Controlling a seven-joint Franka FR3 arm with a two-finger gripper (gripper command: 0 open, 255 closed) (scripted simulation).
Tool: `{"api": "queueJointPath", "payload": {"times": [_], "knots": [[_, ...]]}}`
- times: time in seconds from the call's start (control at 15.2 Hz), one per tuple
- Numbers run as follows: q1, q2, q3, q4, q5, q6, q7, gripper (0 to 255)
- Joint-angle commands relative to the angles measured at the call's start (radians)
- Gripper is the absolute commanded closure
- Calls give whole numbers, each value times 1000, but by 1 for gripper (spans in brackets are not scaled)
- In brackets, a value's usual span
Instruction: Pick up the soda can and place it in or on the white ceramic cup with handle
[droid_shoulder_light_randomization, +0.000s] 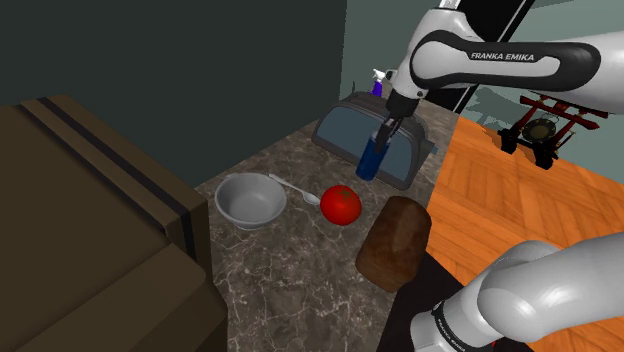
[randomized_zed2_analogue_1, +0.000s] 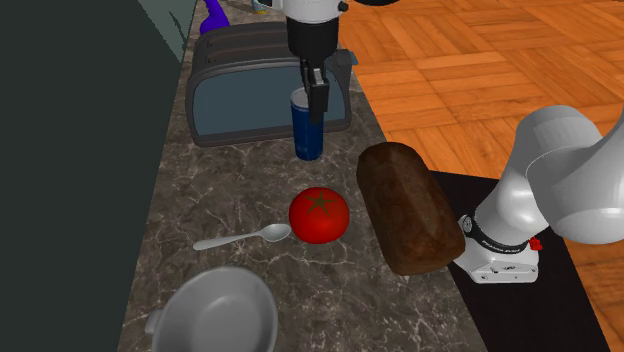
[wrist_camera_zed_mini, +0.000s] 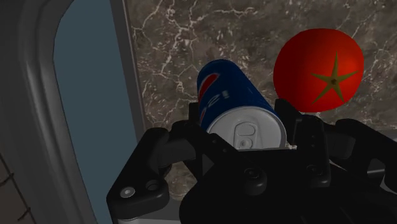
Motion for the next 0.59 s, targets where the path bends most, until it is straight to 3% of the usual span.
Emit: {"api": "queueJointPath", "payload": {"times": [0.0,0.53], "knots": [[0,-4,0,23,0,-27,-1,255],[1,-5,2,130,1,-135,-1,255]]}}
